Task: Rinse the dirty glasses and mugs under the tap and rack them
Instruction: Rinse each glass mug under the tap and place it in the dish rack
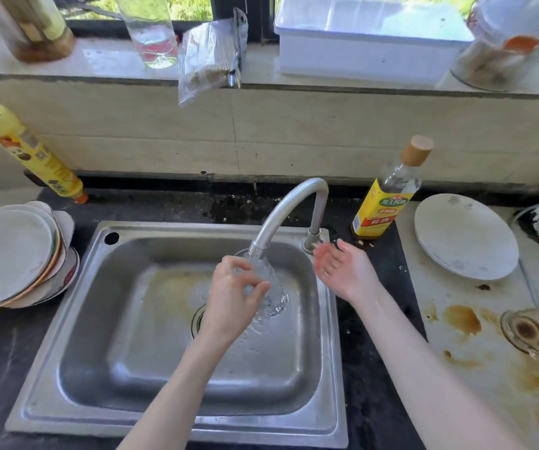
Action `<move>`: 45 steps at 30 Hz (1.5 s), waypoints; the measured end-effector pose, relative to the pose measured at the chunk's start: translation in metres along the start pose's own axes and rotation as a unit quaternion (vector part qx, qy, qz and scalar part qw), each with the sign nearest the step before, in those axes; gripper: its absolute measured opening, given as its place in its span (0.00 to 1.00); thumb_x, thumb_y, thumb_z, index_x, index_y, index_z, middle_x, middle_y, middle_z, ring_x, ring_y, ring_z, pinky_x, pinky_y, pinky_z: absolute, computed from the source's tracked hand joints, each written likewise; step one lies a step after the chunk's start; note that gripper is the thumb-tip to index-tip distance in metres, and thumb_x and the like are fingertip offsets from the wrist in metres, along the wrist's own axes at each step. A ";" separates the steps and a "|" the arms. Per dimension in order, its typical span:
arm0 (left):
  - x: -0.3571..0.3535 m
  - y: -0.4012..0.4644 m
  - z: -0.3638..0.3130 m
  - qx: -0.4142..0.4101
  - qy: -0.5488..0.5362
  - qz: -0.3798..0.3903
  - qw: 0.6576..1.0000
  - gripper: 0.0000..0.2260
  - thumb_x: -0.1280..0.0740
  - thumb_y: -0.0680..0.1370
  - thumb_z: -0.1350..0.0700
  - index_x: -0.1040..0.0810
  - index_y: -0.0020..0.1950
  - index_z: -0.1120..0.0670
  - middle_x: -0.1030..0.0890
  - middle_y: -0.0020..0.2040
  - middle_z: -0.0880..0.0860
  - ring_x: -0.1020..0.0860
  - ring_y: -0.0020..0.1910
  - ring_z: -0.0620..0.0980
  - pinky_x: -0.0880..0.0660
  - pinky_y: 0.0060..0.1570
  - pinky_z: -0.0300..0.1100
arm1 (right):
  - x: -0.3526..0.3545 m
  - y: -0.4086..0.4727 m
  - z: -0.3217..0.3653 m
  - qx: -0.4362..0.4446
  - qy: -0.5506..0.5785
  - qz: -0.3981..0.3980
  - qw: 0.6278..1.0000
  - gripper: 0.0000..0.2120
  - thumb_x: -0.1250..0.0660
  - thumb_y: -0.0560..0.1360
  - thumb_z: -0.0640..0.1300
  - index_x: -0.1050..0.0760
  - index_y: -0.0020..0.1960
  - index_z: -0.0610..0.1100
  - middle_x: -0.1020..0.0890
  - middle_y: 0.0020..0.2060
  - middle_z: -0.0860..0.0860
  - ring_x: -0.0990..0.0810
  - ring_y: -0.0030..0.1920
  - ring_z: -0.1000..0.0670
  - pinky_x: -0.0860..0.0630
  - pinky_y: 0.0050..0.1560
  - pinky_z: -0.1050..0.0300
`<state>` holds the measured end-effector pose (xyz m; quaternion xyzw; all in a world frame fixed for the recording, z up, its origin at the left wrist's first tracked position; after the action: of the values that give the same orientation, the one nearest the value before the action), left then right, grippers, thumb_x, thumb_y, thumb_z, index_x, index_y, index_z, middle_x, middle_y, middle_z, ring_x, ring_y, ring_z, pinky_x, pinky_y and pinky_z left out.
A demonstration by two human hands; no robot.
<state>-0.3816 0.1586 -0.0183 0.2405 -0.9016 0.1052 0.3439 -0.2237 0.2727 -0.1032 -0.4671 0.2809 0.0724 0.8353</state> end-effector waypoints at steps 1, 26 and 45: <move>0.000 -0.001 0.007 0.039 -0.028 0.005 0.999 0.06 0.28 0.73 0.57 0.17 0.40 0.59 0.30 0.52 0.52 0.31 0.53 0.46 0.40 0.54 0.32 | 0.008 -0.002 -0.006 0.014 -0.042 -0.012 0.999 0.10 0.41 0.79 0.44 0.26 0.47 0.38 0.23 0.41 0.46 0.23 0.41 0.50 0.25 0.41 0.58; -0.063 -0.105 0.069 0.418 -0.691 0.089 0.583 0.07 0.39 0.79 0.57 0.27 0.43 0.59 0.24 0.57 0.67 0.27 0.59 0.67 0.32 0.61 0.63 | 0.004 -0.071 -0.057 0.193 -0.475 0.083 0.854 0.09 0.32 0.74 0.40 0.29 0.53 0.46 0.23 0.50 0.49 0.23 0.51 0.51 0.24 0.56 0.54; -0.038 -0.121 0.083 0.304 -0.309 0.311 0.846 0.17 0.41 0.79 0.44 0.27 0.63 0.52 0.25 0.62 0.51 0.23 0.56 0.53 0.25 0.53 0.46 | -0.008 -0.140 -0.105 0.108 -0.530 0.045 0.840 0.15 0.46 0.81 0.49 0.32 0.39 0.44 0.30 0.31 0.51 0.30 0.31 0.54 0.25 0.38 0.59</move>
<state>-0.3435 0.0380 -0.1025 0.0603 -0.9118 0.3954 -0.0932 -0.2192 0.1100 -0.0377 -0.2511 -0.1782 0.3159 0.8974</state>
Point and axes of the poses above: each hand's wrist, its own y-axis towards the middle knuckle, its own x-axis out of the back of the hand, z = x × y, the point moved 10 cm from there along y, towards the middle knuckle
